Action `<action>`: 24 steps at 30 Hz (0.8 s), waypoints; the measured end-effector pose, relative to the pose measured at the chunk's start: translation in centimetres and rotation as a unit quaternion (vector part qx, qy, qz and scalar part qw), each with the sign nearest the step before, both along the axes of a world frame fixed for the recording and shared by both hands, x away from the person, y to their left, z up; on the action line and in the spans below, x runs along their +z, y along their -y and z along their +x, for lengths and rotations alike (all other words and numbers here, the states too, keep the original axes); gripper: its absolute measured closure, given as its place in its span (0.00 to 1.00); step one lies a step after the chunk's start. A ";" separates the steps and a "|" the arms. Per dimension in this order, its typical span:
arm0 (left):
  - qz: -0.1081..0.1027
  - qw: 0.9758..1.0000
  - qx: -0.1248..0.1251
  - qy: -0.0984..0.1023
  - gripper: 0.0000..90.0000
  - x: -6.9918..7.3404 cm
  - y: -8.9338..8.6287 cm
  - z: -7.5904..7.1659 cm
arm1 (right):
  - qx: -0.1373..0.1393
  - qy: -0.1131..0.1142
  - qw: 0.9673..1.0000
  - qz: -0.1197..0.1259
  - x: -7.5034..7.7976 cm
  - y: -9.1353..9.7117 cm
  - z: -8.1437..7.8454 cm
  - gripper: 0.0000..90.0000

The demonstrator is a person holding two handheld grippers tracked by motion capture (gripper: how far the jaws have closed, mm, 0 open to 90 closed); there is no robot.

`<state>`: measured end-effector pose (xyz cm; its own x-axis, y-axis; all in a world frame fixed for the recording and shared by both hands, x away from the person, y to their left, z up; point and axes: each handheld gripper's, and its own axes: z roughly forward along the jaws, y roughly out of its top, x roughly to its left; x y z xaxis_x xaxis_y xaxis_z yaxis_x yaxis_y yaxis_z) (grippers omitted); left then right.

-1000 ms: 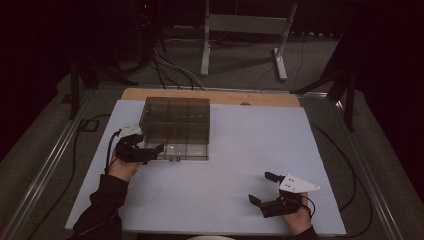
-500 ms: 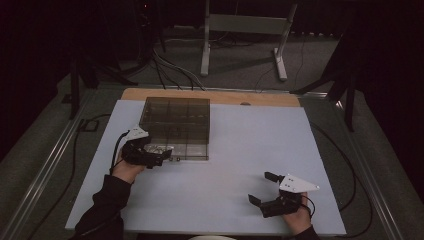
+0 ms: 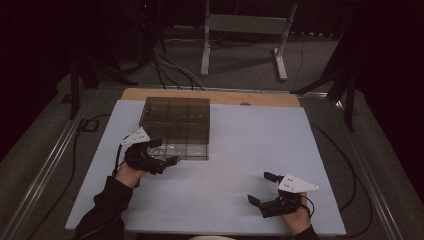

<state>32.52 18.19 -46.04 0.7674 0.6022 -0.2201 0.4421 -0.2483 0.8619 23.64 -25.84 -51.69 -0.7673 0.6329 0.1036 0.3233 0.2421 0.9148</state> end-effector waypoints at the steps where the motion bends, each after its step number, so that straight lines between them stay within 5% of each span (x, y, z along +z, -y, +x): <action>1: 0.005 1.000 -0.001 0.001 0.00 0.0 0.1 -0.1 | 0.000 -0.001 1.000 0.000 0.0 0.0 0.0 0.00; 10: 0.024 1.000 -0.019 0.003 0.01 -0.8 0.4 -1.0 | 0.000 0.000 1.000 0.002 0.0 0.1 -0.1 0.00; 24: 0.020 0.999 -0.030 -0.002 0.00 -2.4 -1.0 -2.8 | 0.000 -0.001 1.000 0.000 0.0 0.0 0.0 0.00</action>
<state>29.73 19.15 -48.40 0.8019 0.5627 -0.2006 0.4290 -0.3088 0.8489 23.65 -25.84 -51.70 -0.7673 0.6328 0.1040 0.3243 0.2430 0.9142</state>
